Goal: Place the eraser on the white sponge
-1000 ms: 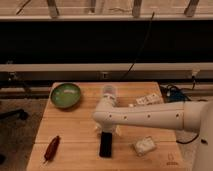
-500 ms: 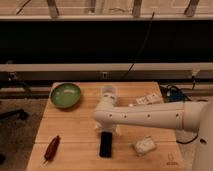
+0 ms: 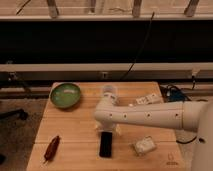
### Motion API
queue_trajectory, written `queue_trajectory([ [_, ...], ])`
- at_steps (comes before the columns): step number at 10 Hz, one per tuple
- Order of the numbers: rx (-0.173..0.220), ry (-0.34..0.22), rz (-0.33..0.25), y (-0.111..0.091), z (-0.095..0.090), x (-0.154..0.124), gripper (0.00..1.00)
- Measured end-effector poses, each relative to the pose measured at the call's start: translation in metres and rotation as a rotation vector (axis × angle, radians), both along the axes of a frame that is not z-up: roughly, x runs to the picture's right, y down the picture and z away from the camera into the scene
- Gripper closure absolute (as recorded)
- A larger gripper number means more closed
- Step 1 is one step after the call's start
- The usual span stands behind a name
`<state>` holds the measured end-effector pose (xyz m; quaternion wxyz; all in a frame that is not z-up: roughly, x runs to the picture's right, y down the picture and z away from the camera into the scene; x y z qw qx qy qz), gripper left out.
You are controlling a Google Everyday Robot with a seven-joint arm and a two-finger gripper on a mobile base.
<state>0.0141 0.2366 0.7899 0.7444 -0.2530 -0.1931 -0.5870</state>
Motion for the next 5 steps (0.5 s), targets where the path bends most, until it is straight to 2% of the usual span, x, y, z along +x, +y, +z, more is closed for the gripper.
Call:
queue_trajectory([
  [2, -0.001, 0.000, 0.000, 0.000, 0.000, 0.000, 0.20],
  [5, -0.046, -0.014, 0.003, 0.011, 0.000, 0.001, 0.20],
])
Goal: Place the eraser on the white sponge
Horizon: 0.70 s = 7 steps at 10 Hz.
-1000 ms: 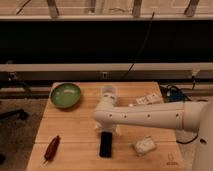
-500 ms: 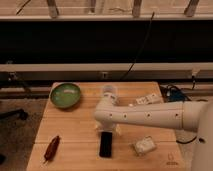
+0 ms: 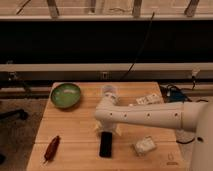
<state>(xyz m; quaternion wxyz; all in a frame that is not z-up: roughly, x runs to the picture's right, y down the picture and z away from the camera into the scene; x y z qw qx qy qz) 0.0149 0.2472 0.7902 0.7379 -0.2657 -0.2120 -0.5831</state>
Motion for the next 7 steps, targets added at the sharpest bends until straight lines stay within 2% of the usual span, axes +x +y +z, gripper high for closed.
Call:
queue_trajectory([
  [3, -0.033, -0.029, 0.017, 0.010, -0.001, 0.000, 0.20],
  [7, -0.053, -0.062, 0.026, 0.020, -0.002, -0.002, 0.20],
])
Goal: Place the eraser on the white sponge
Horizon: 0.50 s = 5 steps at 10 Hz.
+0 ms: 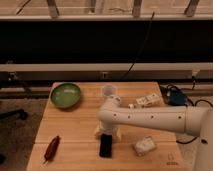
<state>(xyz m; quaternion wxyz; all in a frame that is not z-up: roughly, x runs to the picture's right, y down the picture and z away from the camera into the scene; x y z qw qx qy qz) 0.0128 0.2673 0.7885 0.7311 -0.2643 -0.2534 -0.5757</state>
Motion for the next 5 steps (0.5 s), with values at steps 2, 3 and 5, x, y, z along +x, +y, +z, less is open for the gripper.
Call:
queue_trajectory([
  [2, -0.005, -0.008, -0.011, 0.0039, 0.0005, -0.0037, 0.20],
  [3, -0.009, -0.010, -0.025, 0.0070, 0.0004, -0.0059, 0.20],
  [5, -0.016, -0.005, -0.038, 0.0116, 0.0015, -0.0057, 0.25],
])
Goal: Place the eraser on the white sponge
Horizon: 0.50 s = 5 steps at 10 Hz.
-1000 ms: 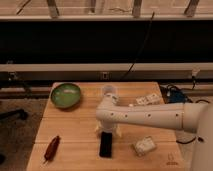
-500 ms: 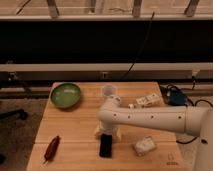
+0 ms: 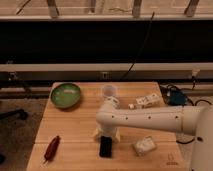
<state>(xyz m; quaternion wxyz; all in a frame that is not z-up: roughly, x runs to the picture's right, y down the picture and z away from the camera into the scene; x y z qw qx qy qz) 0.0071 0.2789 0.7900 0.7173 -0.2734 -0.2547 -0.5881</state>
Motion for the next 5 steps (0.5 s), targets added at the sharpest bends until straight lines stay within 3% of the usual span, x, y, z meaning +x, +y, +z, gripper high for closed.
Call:
queue_trajectory([
  [5, -0.006, 0.014, 0.001, 0.0026, 0.0001, 0.0000, 0.76],
])
